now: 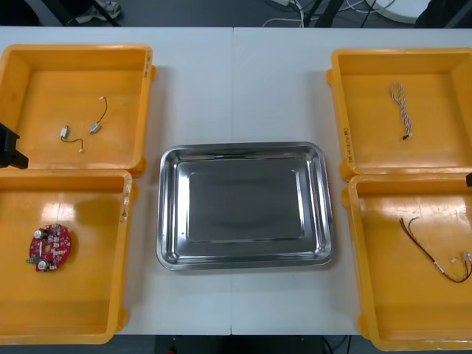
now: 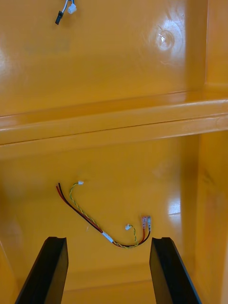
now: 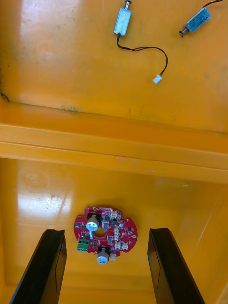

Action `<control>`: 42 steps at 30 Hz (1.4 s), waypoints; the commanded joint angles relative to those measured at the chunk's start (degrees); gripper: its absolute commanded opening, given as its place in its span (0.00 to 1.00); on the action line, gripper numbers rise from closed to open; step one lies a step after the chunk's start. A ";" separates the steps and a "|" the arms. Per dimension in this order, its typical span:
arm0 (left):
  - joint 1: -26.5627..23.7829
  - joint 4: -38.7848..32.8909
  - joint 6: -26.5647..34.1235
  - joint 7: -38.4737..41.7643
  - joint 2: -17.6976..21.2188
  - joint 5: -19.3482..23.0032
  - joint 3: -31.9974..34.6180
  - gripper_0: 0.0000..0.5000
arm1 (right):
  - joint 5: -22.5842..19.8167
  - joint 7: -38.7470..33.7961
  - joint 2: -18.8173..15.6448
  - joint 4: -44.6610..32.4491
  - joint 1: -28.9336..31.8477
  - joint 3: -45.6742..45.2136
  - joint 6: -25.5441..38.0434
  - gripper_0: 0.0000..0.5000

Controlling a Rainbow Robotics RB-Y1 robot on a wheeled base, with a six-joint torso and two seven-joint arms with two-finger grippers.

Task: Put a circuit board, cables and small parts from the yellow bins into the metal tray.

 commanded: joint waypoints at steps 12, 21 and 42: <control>0.85 -1.70 0.38 0.64 3.05 0.13 1.87 1.00 | -0.42 1.99 -2.69 -1.33 0.56 -1.93 0.38 1.00; 0.85 -1.70 0.38 0.64 3.05 0.13 1.87 1.00 | -0.42 1.99 -2.69 -1.33 0.56 -1.93 0.38 1.00; 0.85 -1.70 0.38 0.64 3.05 0.13 1.87 1.00 | -0.42 1.99 -2.69 -1.33 0.56 -1.93 0.38 1.00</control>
